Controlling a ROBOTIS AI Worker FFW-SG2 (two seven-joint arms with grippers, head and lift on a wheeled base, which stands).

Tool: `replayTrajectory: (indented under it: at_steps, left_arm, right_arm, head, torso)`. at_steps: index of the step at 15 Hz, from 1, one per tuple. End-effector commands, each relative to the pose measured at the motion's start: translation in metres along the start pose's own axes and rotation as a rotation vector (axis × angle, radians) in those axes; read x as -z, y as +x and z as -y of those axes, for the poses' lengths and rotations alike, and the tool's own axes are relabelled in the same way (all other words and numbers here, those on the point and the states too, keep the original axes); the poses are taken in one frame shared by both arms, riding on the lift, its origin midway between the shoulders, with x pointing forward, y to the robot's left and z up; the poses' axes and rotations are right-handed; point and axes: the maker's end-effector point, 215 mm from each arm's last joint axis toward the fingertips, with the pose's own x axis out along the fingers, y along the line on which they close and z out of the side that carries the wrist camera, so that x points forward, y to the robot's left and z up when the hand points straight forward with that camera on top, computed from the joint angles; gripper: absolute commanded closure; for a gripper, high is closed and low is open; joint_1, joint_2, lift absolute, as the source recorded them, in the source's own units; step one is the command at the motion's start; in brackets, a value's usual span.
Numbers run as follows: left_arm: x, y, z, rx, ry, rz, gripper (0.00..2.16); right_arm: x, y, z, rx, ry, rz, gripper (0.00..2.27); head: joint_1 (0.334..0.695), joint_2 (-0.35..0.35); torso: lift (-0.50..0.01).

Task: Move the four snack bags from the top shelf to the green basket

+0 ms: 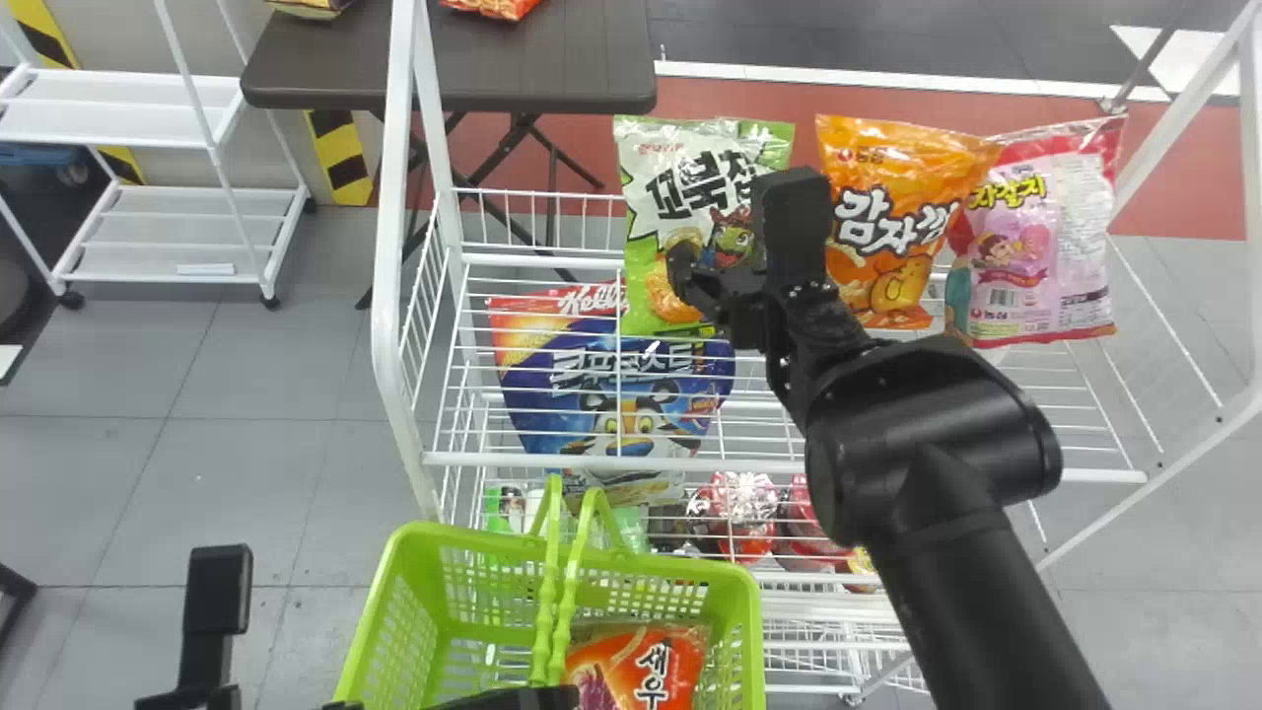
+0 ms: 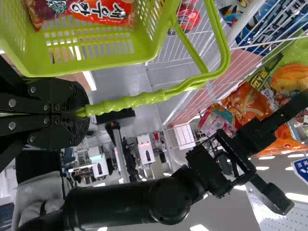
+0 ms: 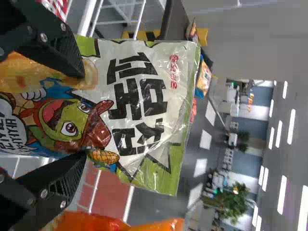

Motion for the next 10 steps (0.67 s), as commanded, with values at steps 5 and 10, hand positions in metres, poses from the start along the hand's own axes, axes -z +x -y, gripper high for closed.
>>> replayTrajectory:
  at_steps: [5, 10]
  left_arm:
    - [0.004, 0.000, 0.003, 0.002, -0.003, -0.001, 1.81]
    - [0.002, 0.000, -0.004, -0.023, -0.003, 0.004, 1.81]
  right_arm:
    - [0.012, -0.033, -0.012, -0.036, 0.046, -0.026, 1.95]
    - [-0.017, -0.113, -0.011, -0.038, 0.029, -0.019, 1.95]
  head:
    - [0.695, -0.076]
    - [0.695, -0.081]
  torso:
    - [0.000]
    - [0.000]
